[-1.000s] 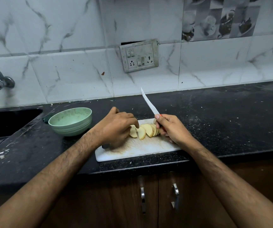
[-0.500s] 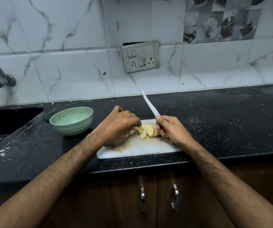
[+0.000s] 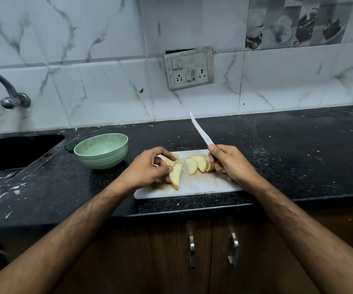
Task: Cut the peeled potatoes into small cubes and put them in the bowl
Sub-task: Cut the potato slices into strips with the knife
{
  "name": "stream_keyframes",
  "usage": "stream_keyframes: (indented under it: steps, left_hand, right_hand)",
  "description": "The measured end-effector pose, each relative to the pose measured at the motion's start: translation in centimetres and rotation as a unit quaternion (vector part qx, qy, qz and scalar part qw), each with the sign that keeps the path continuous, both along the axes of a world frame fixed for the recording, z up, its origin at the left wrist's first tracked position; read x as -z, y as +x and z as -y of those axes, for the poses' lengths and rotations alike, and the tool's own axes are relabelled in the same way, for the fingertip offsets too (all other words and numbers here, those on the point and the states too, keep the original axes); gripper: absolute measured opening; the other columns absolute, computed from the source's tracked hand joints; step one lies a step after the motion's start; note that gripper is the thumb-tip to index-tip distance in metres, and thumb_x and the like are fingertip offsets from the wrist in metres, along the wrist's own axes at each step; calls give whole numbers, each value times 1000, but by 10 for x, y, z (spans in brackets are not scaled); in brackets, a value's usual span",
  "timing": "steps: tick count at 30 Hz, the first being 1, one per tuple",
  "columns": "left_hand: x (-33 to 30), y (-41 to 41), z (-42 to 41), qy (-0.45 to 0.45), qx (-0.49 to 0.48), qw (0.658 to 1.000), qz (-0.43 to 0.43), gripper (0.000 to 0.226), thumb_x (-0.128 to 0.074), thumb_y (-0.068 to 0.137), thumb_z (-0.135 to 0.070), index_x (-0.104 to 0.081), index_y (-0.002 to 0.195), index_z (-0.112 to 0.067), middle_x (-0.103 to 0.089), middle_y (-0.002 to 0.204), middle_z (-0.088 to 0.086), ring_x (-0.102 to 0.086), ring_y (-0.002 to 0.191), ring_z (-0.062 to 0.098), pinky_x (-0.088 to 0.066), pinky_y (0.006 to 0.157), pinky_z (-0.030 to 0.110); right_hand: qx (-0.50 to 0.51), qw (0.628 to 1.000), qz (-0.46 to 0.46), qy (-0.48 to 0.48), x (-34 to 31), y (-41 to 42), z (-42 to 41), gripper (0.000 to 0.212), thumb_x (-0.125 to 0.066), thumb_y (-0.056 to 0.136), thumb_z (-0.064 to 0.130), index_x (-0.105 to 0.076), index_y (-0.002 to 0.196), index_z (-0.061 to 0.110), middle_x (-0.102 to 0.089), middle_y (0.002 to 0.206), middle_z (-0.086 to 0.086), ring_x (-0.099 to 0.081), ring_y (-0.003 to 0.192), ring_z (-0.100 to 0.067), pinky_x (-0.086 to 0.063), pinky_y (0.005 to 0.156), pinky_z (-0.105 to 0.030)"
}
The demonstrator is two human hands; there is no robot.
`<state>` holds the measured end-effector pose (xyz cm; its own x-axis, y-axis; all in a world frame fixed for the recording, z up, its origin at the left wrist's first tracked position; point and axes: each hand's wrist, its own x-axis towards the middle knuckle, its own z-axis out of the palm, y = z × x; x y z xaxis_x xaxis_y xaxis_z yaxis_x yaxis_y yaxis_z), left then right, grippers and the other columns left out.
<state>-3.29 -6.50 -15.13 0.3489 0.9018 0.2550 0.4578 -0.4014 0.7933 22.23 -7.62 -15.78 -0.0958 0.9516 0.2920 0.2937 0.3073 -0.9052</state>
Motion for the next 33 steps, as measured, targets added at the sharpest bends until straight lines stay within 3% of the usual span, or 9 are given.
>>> stream_keyframes:
  steps: [3, 6, 10, 14, 20, 22, 25, 29, 33]
  left_hand:
    - [3, 3, 6, 43, -19, 996, -80, 14, -69, 93, -12, -72, 99, -24, -72, 70, -1, -69, 65, 16, -55, 65, 30]
    - [-2, 1, 11, 100, -2, 981, -169, 15, -67, 94, -17, -76, 104, -25, -70, 81, -10, -56, 64, 1, -42, 67, 19]
    - [-4, -10, 14, 101, 44, 963, -248, 31, -72, 88, -37, -73, 118, -34, -65, 103, -15, -63, 88, -4, -47, 88, 26]
    - [2, -8, 16, 130, 15, 962, -238, 54, -61, 69, -72, -74, 110, -40, -66, 97, -18, -64, 90, -4, -48, 97, 45]
    - [13, 5, 14, 206, 3, 962, -181, 32, -81, 78, -52, -78, 98, -27, -71, 90, -14, -67, 84, 2, -54, 85, 32]
    - [16, 6, 15, 211, 1, 965, -158, 28, -85, 78, -43, -79, 96, -23, -72, 88, -12, -66, 84, 3, -54, 79, 30]
    - [19, 6, 16, 216, -9, 968, -127, 27, -87, 76, -41, -80, 92, -20, -72, 85, -11, -65, 83, 4, -54, 75, 29]
    - [19, 6, 13, 203, -14, 973, -106, 26, -88, 74, -41, -80, 84, -19, -73, 81, -12, -66, 80, 5, -55, 73, 31]
    - [21, 7, 12, 210, -17, 972, -102, 29, -87, 74, -45, -79, 83, -19, -72, 80, -12, -66, 79, 4, -55, 72, 34]
  right_hand:
    - [4, 1000, 11, -2, -1, 0, 0, 43, -45, 104, 37, -57, 73, 11, -41, 44, 2, -27, 35, -10, -23, 36, -22]
    - [5, 1000, 19, -5, -2, -1, 2, 43, -45, 104, 38, -57, 74, 10, -41, 44, 1, -28, 35, -10, -23, 36, -22]
    - [5, 1000, 24, -6, -3, -3, 4, 42, -45, 104, 37, -57, 75, 9, -42, 45, 2, -29, 36, -10, -23, 36, -22]
    - [5, 999, 31, -8, -3, -4, 5, 42, -45, 104, 37, -57, 75, 9, -43, 45, 3, -30, 37, -8, -24, 36, -22]
    - [-9, 999, 33, -11, -7, -7, 11, 41, -44, 106, 29, -56, 76, 3, -47, 41, 6, -33, 36, -6, -26, 34, -19]
    - [-3, 996, 82, -19, -14, -7, 14, 43, -45, 105, 31, -58, 74, 6, -49, 44, 5, -37, 39, -11, -28, 35, -20]
    - [17, 967, 250, -53, -33, -7, 30, 44, -46, 103, 37, -62, 72, 11, -52, 50, 1, -43, 39, -13, -33, 40, -20]
    - [45, 857, 509, -57, -51, -15, 72, 38, -37, 103, 49, -56, 81, 23, -50, 70, 7, -56, 73, -19, -43, 69, -33]
    - [68, 816, 572, -52, -51, -29, 100, 33, -30, 103, 49, -50, 94, 24, -55, 97, -3, -53, 87, -27, -39, 74, -37]
